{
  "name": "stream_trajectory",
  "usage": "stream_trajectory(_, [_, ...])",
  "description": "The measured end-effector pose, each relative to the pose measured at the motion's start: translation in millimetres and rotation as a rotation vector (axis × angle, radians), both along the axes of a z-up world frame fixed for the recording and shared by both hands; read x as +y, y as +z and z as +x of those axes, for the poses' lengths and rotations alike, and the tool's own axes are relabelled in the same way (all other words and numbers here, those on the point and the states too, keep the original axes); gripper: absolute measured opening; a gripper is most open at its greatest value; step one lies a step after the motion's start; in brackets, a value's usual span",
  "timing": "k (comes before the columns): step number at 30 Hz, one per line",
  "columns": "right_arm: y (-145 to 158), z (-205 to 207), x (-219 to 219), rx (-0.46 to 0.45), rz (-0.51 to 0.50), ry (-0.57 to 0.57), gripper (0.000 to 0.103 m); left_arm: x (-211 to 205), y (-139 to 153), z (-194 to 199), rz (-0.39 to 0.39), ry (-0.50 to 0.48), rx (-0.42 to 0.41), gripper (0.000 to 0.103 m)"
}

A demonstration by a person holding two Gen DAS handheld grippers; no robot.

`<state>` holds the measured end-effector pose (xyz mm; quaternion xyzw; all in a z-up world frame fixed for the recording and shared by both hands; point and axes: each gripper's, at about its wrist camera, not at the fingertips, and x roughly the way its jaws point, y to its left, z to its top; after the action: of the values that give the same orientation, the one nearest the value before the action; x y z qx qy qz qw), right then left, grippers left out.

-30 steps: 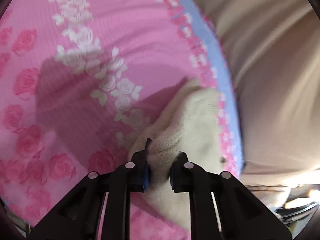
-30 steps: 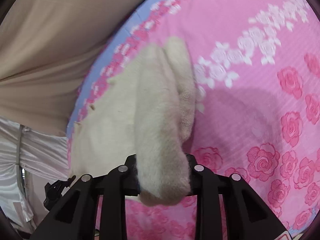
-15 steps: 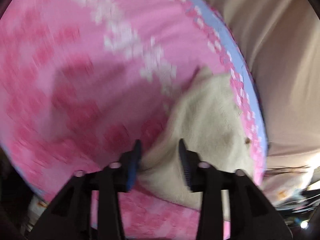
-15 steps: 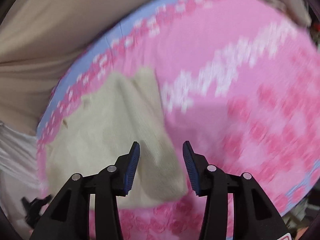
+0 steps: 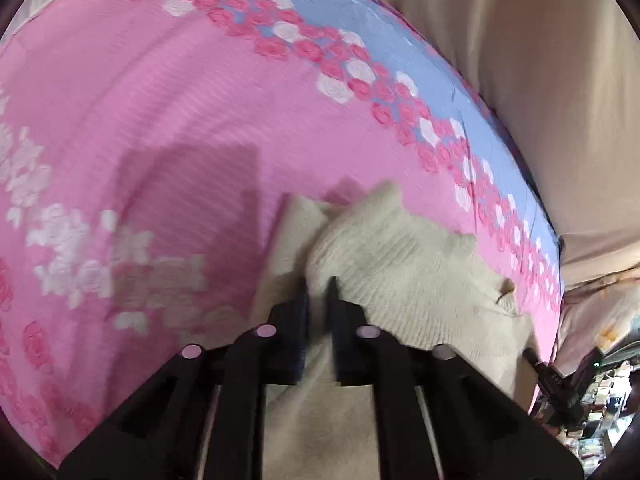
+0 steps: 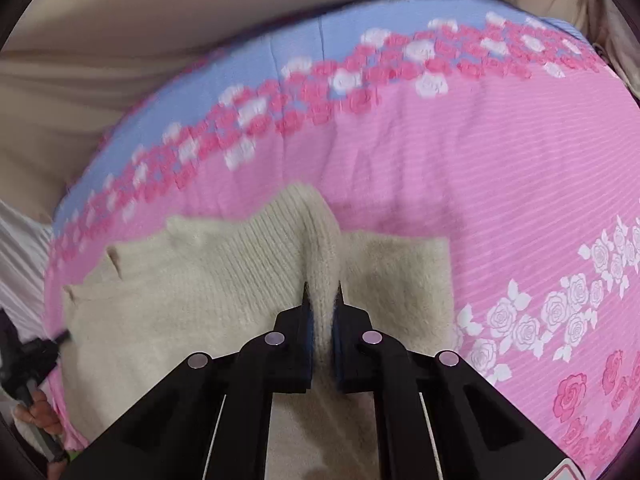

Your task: Fold small clothes

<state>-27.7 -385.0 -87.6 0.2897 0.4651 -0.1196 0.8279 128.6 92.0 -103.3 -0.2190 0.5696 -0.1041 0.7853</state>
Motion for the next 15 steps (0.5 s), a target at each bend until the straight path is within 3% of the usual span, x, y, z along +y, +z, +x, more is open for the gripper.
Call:
stream_trajectory(3, [9.4,1.4,-10.4,-0.036,-0.017,-0.04,0.007,4.4,5.5,7.2,0.005,0.059,-0.036,0.008])
stream_trajectory(5, [-7.7,11.4,-16.9,0.017,-0.04,-0.046,0.008,6.0,-3.1,18.2,0.035,0.094,-0.03,0.008])
stream_trajectory(7, [-37.4,19.7,-20.5,0.132,0.0,-0.033,0.012,2.4,-17.6,26.1,0.07,0.088,0.0,0.008])
stream_trajectory(8, [-38.5,18.2,-19.7,0.141,0.006,-0.046,0.013,3.0,-16.6,25.3,0.062,0.087,0.007,0.009])
stream_trajectory(10, [-13.0,7.7,-10.2,0.064,-0.045,-0.066,0.017,7.5,-2.6,17.9,0.045,0.073,-0.008,0.017])
stream_trajectory(11, [1.6,1.8,-2.3,0.033,-0.089,-0.065,0.018,11.4,5.0,12.3,0.037,0.067,-0.023,0.037])
stream_trajectory(12, [17.1,-5.4,9.4,-0.01,-0.116,-0.049,0.019,19.1,15.6,2.4,0.037,0.075,-0.042,0.064])
stream_trajectory(14, [36.8,-8.4,42.2,-0.066,-0.061,0.065,0.019,30.1,25.8,-13.1,0.031,0.111,-0.078,0.08])
stream_trajectory(15, [39.5,-3.5,59.7,-0.058,-0.037,0.136,0.018,34.4,26.3,-21.4,0.025,0.121,-0.08,0.084])
